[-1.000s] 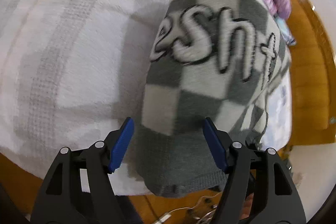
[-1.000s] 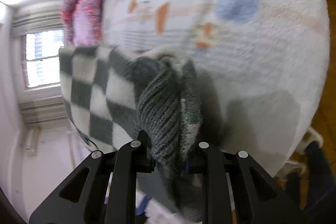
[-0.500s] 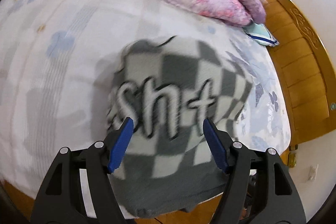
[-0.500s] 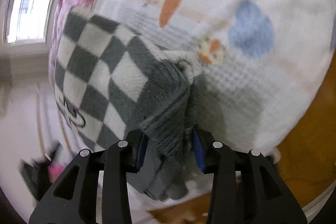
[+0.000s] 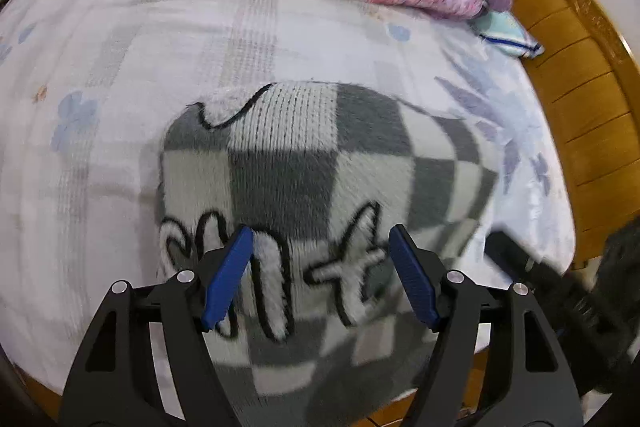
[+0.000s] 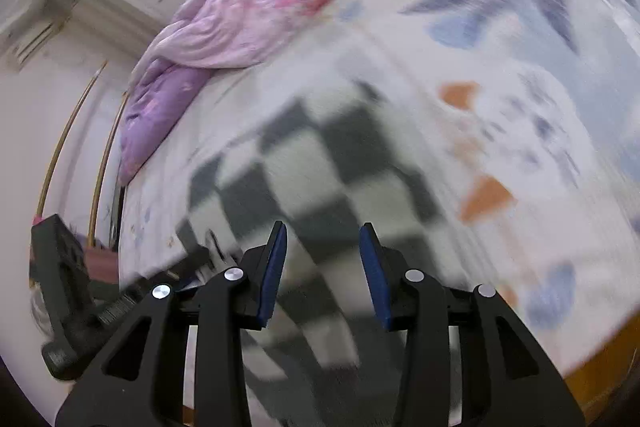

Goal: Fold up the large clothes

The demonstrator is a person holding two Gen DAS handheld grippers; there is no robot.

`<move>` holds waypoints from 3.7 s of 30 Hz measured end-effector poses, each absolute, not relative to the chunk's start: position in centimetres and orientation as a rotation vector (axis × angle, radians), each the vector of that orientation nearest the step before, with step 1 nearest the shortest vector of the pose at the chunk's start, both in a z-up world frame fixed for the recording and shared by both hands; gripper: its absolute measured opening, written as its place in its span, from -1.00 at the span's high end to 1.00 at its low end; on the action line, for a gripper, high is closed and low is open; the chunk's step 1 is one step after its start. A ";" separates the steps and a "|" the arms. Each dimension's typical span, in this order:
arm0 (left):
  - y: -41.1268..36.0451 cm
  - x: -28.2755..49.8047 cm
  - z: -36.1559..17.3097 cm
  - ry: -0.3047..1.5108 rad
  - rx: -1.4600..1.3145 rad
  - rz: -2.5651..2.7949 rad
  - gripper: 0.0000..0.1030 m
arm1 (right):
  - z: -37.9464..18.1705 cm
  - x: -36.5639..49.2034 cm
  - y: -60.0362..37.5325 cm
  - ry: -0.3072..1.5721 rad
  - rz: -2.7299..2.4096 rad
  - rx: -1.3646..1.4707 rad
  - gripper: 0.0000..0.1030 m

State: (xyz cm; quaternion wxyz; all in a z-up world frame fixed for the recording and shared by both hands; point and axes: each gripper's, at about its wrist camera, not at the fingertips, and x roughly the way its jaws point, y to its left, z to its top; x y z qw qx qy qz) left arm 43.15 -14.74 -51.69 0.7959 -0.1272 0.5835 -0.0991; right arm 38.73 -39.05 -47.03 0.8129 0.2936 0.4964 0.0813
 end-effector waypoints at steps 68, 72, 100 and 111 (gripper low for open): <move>-7.6 30.3 -59.0 1.407 -0.634 -0.270 0.44 | -60.6 19.8 -45.0 1.211 -0.124 1.313 -0.77; -7.6 30.5 -55.3 1.338 -0.653 -0.339 0.45 | -62.4 16.0 -43.1 1.083 -0.101 1.670 -0.77; 0.1 37.1 -43.0 1.148 -0.639 -0.372 0.46 | -44.0 29.7 -32.8 0.822 0.314 1.338 0.38; 20.5 41.1 -37.9 0.963 -0.699 -0.310 0.46 | -36.6 37.3 -9.0 0.830 0.576 1.151 0.38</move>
